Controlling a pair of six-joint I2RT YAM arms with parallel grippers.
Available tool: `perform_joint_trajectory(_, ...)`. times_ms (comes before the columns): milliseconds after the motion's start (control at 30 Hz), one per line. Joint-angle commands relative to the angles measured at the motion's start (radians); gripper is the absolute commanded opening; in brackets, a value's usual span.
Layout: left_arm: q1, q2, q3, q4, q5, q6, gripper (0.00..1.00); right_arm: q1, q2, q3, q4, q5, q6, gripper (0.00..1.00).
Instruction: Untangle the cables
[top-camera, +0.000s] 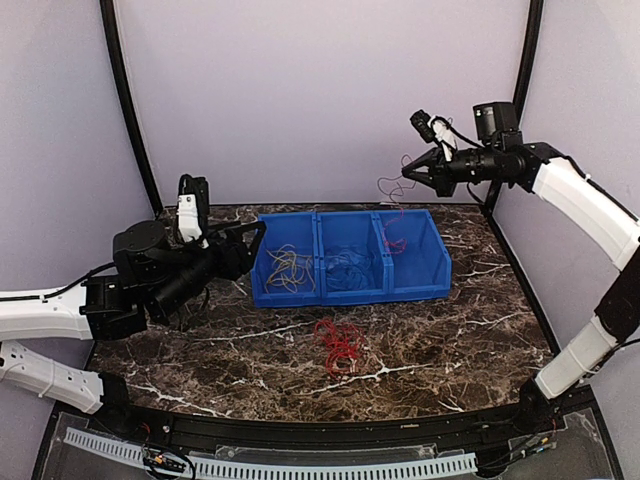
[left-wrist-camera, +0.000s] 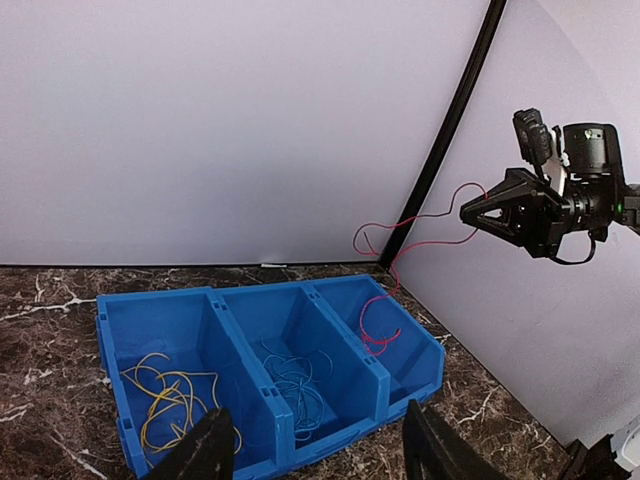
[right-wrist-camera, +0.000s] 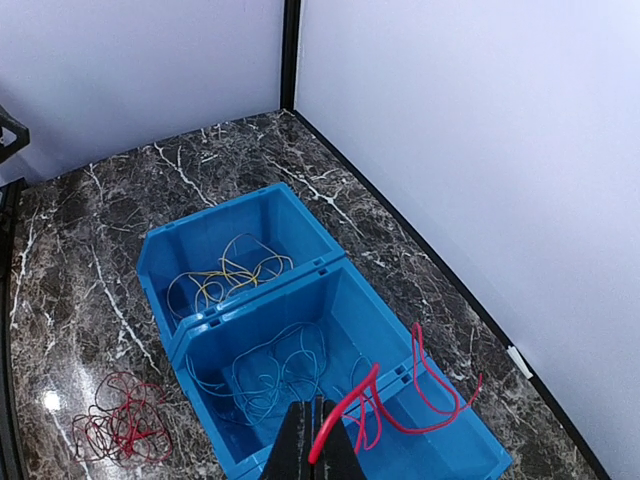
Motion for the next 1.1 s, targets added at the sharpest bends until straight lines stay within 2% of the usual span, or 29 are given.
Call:
perform_joint_trajectory(0,-0.002,-0.024,-0.019,0.010,-0.013,-0.015,0.60,-0.034,-0.018,-0.045,0.043,0.001,-0.015,0.00)
perform_joint_trajectory(700,-0.002,-0.011,-0.029,0.018,-0.021,-0.014,0.60,-0.096,-0.062,-0.300,0.078,-0.052,0.001,0.00)
perform_joint_trajectory(933,-0.002,-0.003,-0.033,0.032,-0.028,-0.006,0.60,-0.097,-0.128,-0.410,0.090,-0.013,-0.003,0.00)
perform_joint_trajectory(1067,-0.002,0.013,-0.034,0.040,-0.020,-0.011,0.60,-0.099,-0.110,-0.449,0.118,0.024,-0.001,0.00)
